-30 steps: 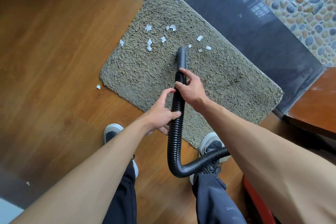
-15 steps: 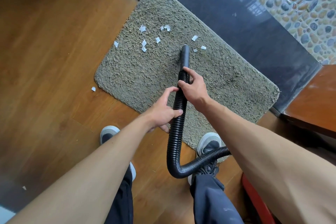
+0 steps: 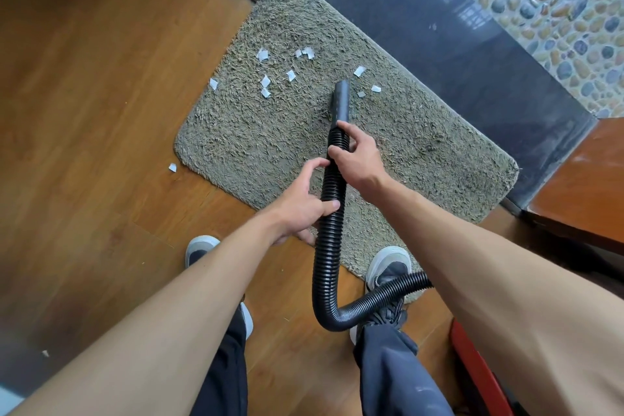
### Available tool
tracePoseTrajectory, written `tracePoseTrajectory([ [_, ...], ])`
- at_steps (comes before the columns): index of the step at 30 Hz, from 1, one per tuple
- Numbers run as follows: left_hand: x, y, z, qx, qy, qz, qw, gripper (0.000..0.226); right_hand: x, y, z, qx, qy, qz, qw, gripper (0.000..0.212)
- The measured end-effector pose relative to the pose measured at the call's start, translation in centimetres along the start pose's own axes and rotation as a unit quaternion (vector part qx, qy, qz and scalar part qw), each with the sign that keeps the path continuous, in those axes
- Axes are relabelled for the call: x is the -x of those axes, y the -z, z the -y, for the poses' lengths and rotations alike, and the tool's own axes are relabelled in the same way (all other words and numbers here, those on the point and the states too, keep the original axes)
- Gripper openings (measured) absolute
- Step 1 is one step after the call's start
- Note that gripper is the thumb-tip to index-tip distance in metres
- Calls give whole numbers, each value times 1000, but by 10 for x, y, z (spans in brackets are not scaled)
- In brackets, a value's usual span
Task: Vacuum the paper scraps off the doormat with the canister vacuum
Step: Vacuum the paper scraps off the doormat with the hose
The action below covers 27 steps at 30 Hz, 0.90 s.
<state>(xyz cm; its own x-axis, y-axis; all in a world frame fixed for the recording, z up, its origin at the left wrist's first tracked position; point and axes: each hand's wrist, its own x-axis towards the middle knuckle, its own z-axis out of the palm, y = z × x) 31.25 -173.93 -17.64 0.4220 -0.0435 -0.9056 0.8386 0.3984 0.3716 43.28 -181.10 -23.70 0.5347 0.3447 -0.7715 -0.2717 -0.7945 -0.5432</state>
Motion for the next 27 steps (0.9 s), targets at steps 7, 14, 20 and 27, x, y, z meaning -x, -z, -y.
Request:
tracePoseTrajectory([
  [7, 7, 10, 11, -2, -3, -19, 1000, 63, 2, -15, 4, 21, 21, 23, 999, 63],
  [14, -9, 0, -6, -15, -5, -8, 1000, 67, -7, 6, 1, 10, 22, -15, 1000, 58],
  [20, -19, -13, -19, -50, -20, 7, 999, 69, -11, 24, -7, -11, 13, -31, 999, 59],
  [27, -23, -14, -24, -51, -23, 11, 998, 69, -17, 29, -8, -35, 11, -42, 998, 61],
])
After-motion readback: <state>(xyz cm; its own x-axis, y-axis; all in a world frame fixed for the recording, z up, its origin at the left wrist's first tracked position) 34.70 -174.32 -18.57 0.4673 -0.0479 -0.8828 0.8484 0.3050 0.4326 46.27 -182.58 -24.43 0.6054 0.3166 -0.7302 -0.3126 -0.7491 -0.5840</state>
